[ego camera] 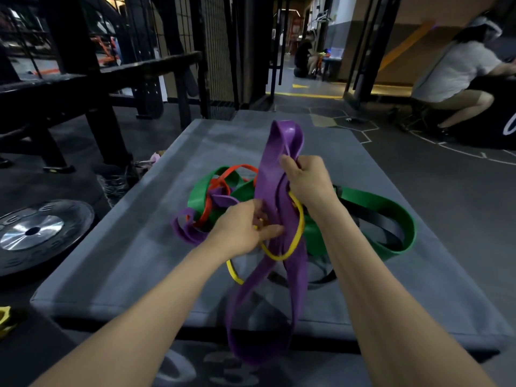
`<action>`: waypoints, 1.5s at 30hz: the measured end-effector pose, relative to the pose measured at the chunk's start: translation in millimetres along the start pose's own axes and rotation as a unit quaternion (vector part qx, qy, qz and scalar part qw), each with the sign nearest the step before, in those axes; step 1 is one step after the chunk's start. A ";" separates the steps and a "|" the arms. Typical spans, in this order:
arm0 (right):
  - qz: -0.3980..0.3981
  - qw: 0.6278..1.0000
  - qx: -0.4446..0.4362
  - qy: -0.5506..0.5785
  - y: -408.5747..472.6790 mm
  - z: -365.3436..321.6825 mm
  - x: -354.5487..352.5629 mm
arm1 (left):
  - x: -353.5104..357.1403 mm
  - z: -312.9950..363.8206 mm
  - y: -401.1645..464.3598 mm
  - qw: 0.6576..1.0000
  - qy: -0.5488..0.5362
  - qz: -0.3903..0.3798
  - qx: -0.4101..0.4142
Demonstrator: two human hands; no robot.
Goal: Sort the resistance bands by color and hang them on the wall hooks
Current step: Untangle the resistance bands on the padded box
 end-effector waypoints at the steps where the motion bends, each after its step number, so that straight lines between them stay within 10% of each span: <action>1: -0.010 1.000 -0.011 0.024 -3.3 -3.1 1.3 | 1.3 0.9 1.3 0.995 -0.098 -0.013 -0.001; 5: -0.043 0.991 0.013 0.123 -13.5 -3.4 0.9 | 1.7 7.3 -1.0 0.922 -0.382 -0.045 -0.039; 11: -0.197 0.958 0.044 0.206 -26.9 2.7 -5.0 | -22.0 21.2 2.2 0.844 -0.527 0.096 -0.029; 16: -0.284 0.956 -0.058 -0.032 -37.7 5.5 4.7 | -53.2 19.3 10.9 0.813 -0.541 0.215 -0.012; 22: -0.261 0.963 -0.062 -0.018 -39.2 -8.2 2.8 | -52.5 14.5 7.2 0.792 -0.558 0.244 -0.038; 33: 0.006 0.934 -0.290 -0.209 -56.7 -3.9 15.4 | -64.0 2.2 -5.7 0.734 -0.566 0.353 -0.130; 45: -0.117 0.873 -0.054 -0.470 -59.7 11.1 11.3 | -94.8 -41.8 -14.4 0.743 -0.474 0.436 -0.180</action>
Point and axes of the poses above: each hand's wrist, its own y-axis towards the middle knuckle, its own x-axis out of the palm, z = x × y, the point moved 1 cm from there along y, towards the middle knuckle, and after that the axes turned 7 degrees about x, right-handed, at the moved point
